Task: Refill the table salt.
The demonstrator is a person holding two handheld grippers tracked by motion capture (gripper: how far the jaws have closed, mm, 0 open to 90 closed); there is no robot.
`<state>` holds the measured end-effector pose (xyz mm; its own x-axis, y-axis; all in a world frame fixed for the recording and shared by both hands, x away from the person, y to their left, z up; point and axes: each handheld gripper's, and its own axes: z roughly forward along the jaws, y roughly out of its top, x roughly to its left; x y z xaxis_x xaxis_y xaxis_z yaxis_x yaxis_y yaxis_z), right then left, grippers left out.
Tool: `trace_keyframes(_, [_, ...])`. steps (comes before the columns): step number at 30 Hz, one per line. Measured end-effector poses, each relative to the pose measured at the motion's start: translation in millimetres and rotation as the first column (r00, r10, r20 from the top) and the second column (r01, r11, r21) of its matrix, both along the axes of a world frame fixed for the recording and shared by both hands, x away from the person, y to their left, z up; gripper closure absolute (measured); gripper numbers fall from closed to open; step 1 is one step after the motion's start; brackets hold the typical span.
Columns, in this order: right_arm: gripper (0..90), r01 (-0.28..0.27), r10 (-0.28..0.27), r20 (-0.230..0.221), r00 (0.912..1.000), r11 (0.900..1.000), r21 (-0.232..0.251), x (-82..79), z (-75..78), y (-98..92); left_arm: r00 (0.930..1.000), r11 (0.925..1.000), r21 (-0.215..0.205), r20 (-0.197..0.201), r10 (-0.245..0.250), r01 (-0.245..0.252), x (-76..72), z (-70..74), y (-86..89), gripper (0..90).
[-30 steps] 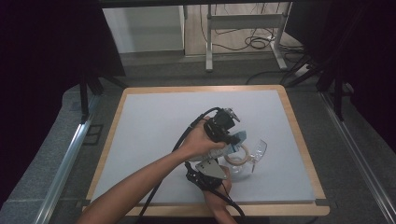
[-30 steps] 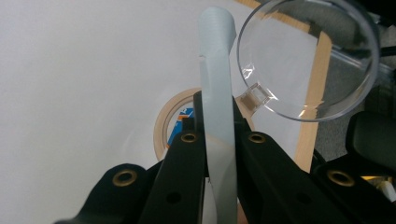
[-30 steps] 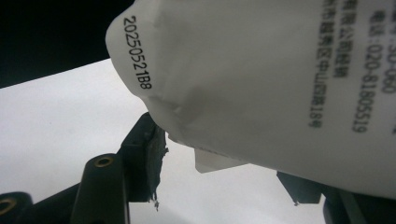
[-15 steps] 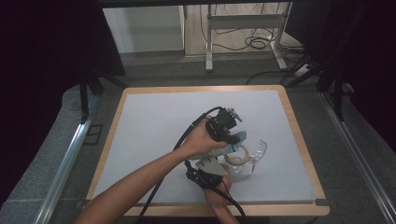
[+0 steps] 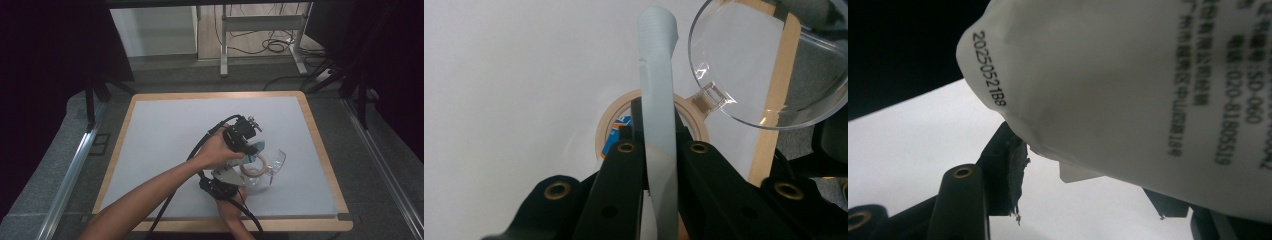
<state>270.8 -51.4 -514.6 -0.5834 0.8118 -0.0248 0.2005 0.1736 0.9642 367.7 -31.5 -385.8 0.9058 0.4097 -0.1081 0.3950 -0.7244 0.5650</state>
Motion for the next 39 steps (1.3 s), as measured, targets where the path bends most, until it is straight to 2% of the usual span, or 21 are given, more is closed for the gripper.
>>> trace_keyframes(3, [41.6,0.004,-0.004,-0.005,1.0000,1.000,0.025,1.3,0.5,1.1,0.9999,0.9998,0.017,0.011,-0.009,0.009,-0.8,1.3,-0.7,90.0])
trace_keyframes(5, [41.6,0.003,-0.003,-0.005,1.0000,1.000,0.030,1.3,0.9,1.8,1.0000,0.9999,0.014,0.007,-0.002,0.002,-1.2,1.3,-0.2,90.0])
trace_keyframes(22, [43.6,0.007,-0.006,0.030,0.9995,1.000,-0.024,-2.5,2.4,2.4,0.9999,0.9996,0.021,-0.001,-0.017,0.017,-1.7,0.6,-1.7,90.0])
trace_keyframes(32, [45.6,0.017,-0.017,0.033,0.9993,1.000,-0.009,-2.4,5.9,1.0,0.9996,0.9988,0.041,0.003,-0.028,0.028,-3.5,3.8,-6.6,90.0])
trace_keyframes(39, [45.7,0.024,-0.024,0.013,0.9996,1.000,-0.007,-1.3,2.8,0.6,0.9996,0.9986,0.043,0.005,-0.029,0.029,-4.0,2.3,-8.6,90.0])
